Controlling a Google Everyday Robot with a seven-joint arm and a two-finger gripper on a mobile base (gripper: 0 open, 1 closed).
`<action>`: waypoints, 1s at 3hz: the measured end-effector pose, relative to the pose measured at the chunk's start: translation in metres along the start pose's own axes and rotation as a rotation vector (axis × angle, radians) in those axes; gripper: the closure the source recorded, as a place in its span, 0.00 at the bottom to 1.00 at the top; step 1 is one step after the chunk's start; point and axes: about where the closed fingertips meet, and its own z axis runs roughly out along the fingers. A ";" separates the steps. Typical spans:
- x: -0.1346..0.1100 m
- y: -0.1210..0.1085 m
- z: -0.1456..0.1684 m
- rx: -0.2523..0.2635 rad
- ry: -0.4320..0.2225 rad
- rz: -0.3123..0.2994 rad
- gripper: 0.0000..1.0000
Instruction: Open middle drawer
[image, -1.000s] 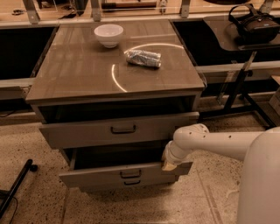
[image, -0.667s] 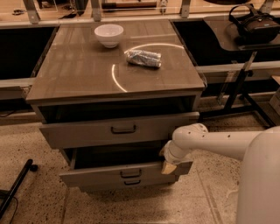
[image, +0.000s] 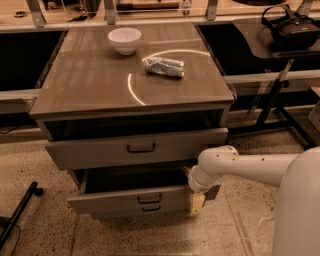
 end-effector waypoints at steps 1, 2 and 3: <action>0.001 0.017 0.005 -0.038 0.002 -0.016 0.00; 0.000 0.033 0.005 -0.090 0.022 -0.032 0.25; 0.001 0.041 0.001 -0.110 0.031 -0.036 0.50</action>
Offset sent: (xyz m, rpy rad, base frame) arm -0.0413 -0.0018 -0.0075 -0.0566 0.1062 0.0746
